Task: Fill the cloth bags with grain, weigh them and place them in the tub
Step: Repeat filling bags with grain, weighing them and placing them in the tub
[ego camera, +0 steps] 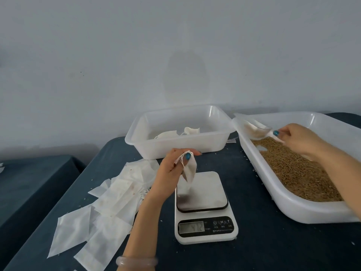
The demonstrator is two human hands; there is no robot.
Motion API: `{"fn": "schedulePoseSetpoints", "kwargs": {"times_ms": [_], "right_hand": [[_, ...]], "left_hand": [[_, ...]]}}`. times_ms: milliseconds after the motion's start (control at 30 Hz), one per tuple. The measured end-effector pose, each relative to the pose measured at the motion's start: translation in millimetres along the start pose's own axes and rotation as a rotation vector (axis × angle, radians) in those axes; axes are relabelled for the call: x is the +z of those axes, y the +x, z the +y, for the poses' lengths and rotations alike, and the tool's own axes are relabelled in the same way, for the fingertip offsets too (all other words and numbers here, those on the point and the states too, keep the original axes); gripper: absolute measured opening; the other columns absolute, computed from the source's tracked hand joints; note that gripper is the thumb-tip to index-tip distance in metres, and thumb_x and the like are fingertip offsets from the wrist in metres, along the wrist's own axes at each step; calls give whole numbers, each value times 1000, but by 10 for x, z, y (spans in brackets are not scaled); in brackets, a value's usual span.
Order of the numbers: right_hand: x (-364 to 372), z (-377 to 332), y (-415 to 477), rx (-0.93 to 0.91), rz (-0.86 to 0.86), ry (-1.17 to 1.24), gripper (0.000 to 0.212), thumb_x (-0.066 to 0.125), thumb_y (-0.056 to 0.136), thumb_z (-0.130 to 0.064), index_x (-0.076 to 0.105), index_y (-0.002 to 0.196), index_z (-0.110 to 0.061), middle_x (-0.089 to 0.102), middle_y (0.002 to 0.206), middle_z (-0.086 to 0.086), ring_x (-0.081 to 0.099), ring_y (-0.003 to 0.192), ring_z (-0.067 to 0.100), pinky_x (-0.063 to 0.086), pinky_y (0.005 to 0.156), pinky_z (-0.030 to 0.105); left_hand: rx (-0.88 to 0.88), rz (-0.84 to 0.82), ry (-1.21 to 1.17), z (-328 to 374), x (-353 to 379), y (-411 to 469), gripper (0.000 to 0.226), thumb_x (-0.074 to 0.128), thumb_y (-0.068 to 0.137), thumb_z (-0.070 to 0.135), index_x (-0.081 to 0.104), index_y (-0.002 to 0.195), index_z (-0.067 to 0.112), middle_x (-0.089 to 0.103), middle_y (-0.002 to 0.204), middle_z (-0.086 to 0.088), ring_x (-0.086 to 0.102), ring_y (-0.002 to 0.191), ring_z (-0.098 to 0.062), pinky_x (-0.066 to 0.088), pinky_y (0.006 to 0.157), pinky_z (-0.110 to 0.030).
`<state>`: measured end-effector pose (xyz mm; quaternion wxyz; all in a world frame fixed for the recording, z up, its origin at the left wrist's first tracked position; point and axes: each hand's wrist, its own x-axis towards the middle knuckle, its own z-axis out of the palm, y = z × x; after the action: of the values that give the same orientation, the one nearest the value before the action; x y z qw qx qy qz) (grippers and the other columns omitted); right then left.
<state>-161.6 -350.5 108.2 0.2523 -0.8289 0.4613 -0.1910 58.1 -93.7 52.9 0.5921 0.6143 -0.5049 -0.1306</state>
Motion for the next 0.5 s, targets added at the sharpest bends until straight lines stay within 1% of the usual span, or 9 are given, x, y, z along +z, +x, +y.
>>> {"fn": "schedulePoseSetpoints", "kwargs": {"times_ms": [33,67,100,200,267,333,400,433,500], "right_hand": [[0,24,3,38,-8,-106,26,45,104,-24,62,102,-4,61,83,16,54,70,26,38,65,33],[2,37,-3,74,-31,-206,27,44,104,-23,60,95,-4,58,76,14,53,65,24,37,60,32],[8,49,-8,101,-72,-299,28,44,104,-24,59,95,-2,57,76,12,53,65,24,38,59,31],[35,83,-42,108,-221,-576,32,44,104,-30,60,105,-2,58,87,6,56,80,19,43,69,28],[34,100,-75,95,-288,-701,29,45,103,-33,58,97,-8,55,85,1,53,76,13,41,65,24],[38,98,-86,93,-347,-777,31,46,102,-35,50,82,-12,52,80,-2,48,68,9,37,58,21],[60,99,-65,96,-359,-810,31,48,102,-34,47,81,-12,49,78,-2,46,66,9,36,56,20],[68,103,-51,92,-344,-809,30,49,101,-34,47,81,-11,49,78,-2,47,67,10,39,58,21],[71,78,-39,53,-247,-755,30,51,100,-33,51,80,-11,55,82,3,55,74,16,49,71,27]], "left_hand": [[2,-4,-54,5,15,8,30,45,104,6,72,106,21,65,101,1,59,86,-7,47,68,-15],[0,-9,-85,7,33,9,26,48,103,9,72,108,19,67,96,5,58,82,-4,47,68,-14],[-5,-20,-87,3,48,11,25,50,103,10,72,108,21,69,94,9,58,81,-3,46,70,-14],[-50,-90,73,-86,67,5,30,54,100,8,73,102,31,73,102,16,63,92,-1,47,82,-16],[-96,-135,204,-163,68,0,29,54,100,11,71,100,34,72,102,19,65,95,-2,50,86,-22],[-145,-114,213,-201,53,-7,24,54,101,16,68,104,35,70,100,20,65,95,-3,50,86,-21],[-166,-53,184,-221,22,-6,23,54,101,18,66,108,37,68,100,22,62,97,-5,48,84,-17],[-171,-30,190,-229,7,0,23,53,101,19,65,109,37,67,101,22,60,96,-6,47,83,-17],[-174,-1,221,-249,-16,14,18,51,102,27,65,111,35,67,101,18,59,95,-10,47,84,-23]]}}
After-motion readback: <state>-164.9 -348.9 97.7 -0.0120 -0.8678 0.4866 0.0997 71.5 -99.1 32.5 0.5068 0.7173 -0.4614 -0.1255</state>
